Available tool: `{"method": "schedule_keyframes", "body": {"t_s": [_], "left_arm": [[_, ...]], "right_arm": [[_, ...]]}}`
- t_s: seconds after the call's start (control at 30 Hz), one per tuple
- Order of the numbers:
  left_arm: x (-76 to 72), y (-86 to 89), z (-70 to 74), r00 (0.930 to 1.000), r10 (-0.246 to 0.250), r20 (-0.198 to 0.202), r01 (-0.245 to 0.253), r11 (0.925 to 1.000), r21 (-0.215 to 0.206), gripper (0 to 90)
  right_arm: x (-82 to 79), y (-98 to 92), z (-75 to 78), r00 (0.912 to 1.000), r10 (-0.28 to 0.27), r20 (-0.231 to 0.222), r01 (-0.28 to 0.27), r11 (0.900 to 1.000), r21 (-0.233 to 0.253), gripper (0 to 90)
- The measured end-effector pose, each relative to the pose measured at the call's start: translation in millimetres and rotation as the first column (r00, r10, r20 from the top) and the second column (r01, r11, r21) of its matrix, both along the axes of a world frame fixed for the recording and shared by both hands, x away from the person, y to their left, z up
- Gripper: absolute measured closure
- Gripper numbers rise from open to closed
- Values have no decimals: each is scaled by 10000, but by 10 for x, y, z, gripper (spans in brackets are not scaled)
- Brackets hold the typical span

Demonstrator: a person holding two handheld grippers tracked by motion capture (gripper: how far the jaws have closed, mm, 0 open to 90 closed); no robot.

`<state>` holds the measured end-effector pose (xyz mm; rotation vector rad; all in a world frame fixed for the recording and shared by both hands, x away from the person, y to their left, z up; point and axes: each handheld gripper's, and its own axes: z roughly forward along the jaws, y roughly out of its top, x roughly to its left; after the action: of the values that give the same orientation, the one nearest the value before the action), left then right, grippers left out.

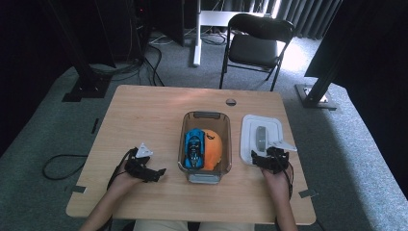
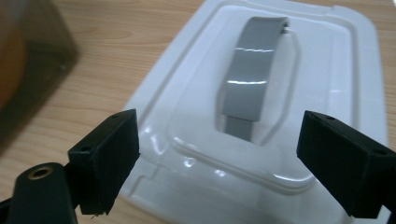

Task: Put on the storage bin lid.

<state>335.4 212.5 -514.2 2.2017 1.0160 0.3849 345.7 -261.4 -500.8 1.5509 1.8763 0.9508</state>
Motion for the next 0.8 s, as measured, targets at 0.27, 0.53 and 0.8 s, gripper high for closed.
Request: {"method": "schedule_keyframes", "body": {"t_s": [0.27, 0.53, 0.8], "left_arm": [[-98, 174, 5, 9987, 457, 235, -461, 9988, 144, 28], [-235, 406, 9, 9948, 957, 338, -965, 9951, 219, 28], [-326, 591, -22, 9899, 1356, 425, -1365, 9904, 195, 28]], "right_arm": [[66, -48, -44, 9989, -433, -203, 430, 9990, -145, 159], [188, -79, -70, 9965, -798, -232, 792, 9965, -262, 236], [313, -40, -85, 9941, -1053, -268, 1044, 9940, -341, 356]]}}
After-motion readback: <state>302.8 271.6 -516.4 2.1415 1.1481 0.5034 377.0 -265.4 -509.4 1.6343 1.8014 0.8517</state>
